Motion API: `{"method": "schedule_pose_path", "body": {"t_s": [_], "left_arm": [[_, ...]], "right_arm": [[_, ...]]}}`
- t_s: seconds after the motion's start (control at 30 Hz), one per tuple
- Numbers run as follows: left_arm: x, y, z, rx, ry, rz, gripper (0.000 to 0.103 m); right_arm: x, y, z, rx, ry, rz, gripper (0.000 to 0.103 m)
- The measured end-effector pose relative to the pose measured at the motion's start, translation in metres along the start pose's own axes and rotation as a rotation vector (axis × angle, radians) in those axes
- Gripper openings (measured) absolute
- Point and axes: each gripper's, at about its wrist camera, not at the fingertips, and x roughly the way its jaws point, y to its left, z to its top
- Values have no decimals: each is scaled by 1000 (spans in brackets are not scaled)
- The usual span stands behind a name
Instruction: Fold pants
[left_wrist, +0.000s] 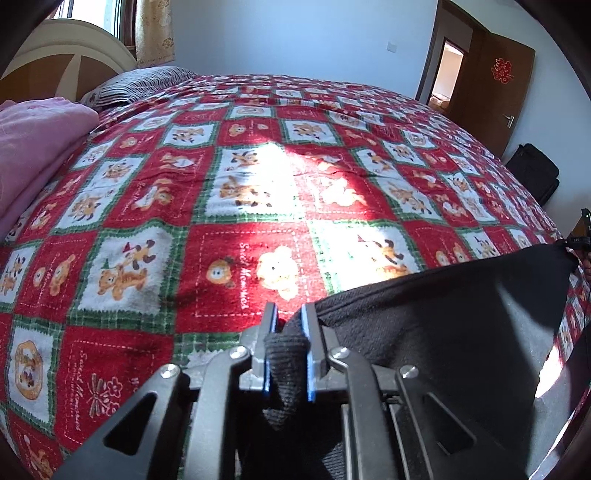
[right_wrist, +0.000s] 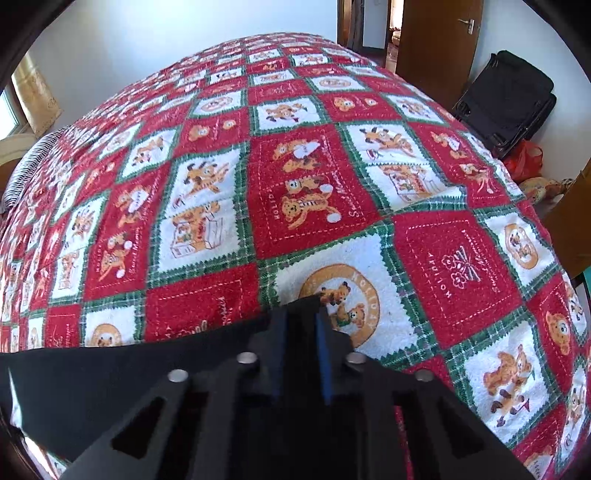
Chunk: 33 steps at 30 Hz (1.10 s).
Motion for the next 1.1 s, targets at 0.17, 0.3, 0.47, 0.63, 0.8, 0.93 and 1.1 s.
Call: {"method": "schedule_pose_path", "body": {"t_s": [0.17,0.3,0.47,0.63,0.8,0.93,1.1], "left_arm": [[-18,2,4,-21,-53,-26,14],[-28,-1,6,-7,-71,-30,14],[-37,-4,5,-7,-100,-38,14],[-55,-3,0,-16,-145,-58,14],[-76,-4,-13,-26,-195,-93,14],[-91,-5,-26,-19,-229,-111,14],[-102,-3,-46,-4,-246,-138,14]], "right_arm": [[-32,0,-3,0,-81,7,4],[-55,-4,-12,3,-117,22,4],[-90,-9,-27,-6,-193,33,4],[-124,-16,-45,-10,-267,63,4],[-151,-23,-68,-22,-321,91,4],[-168,-34,-90,-15,-346,114,4],[-188,-48,-121,1,-366,120,4]]}}
